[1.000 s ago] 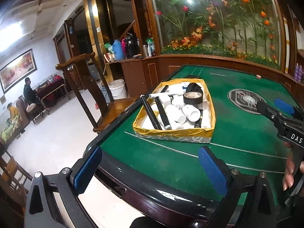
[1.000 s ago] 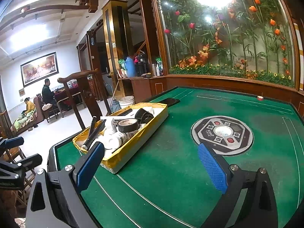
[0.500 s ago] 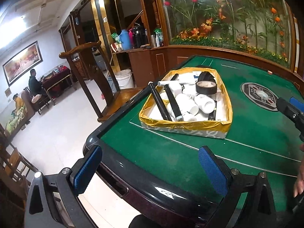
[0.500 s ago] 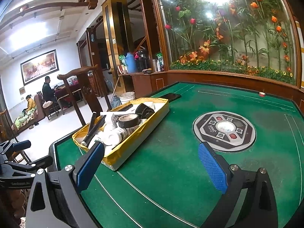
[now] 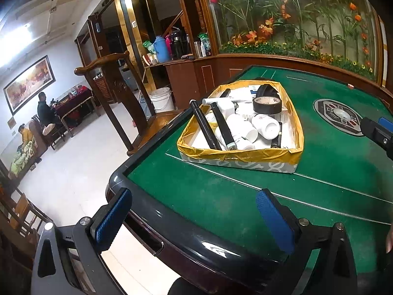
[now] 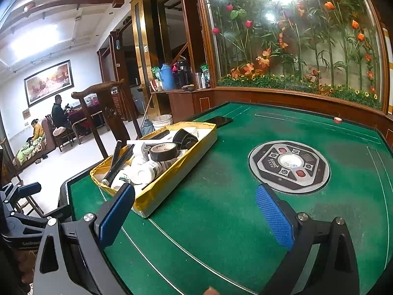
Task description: Organize rigid objects
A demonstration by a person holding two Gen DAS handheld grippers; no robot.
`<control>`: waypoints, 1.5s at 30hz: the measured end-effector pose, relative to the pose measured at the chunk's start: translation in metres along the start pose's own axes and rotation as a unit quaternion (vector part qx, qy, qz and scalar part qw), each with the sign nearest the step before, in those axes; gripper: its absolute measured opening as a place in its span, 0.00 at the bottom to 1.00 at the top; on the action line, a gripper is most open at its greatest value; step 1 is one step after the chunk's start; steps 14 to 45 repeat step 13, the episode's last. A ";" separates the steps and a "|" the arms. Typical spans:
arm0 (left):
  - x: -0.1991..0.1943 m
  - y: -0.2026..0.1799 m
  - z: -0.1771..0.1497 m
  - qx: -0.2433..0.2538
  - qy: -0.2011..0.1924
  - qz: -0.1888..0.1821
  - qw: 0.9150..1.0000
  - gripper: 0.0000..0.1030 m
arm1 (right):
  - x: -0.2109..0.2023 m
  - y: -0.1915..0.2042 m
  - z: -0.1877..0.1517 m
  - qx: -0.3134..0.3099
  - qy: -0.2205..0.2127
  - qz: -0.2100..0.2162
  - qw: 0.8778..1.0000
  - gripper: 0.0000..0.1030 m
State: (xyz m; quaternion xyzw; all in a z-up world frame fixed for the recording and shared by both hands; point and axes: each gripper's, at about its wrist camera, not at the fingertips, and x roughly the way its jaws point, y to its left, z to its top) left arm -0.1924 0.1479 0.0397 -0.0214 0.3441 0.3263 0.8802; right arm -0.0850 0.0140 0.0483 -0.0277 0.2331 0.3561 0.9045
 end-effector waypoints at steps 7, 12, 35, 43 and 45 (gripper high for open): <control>0.000 -0.001 -0.002 0.006 0.005 0.024 1.000 1.00 | 0.000 -0.001 0.001 0.000 -0.001 0.000 1.000 0.96; -0.001 0.000 -0.003 0.007 0.005 0.035 0.999 1.00 | 0.000 -0.001 0.001 0.000 -0.001 0.000 1.000 0.96; -0.002 0.001 -0.004 0.005 0.005 0.033 0.999 1.00 | 0.000 -0.001 0.001 0.000 -0.001 0.000 1.000 0.96; -0.002 0.001 -0.004 0.005 0.005 0.033 0.999 1.00 | 0.000 -0.001 0.001 0.000 -0.001 0.000 1.000 0.96; -0.002 0.001 -0.004 0.005 0.005 0.033 0.999 1.00 | 0.000 -0.001 0.001 0.000 -0.001 0.000 1.000 0.96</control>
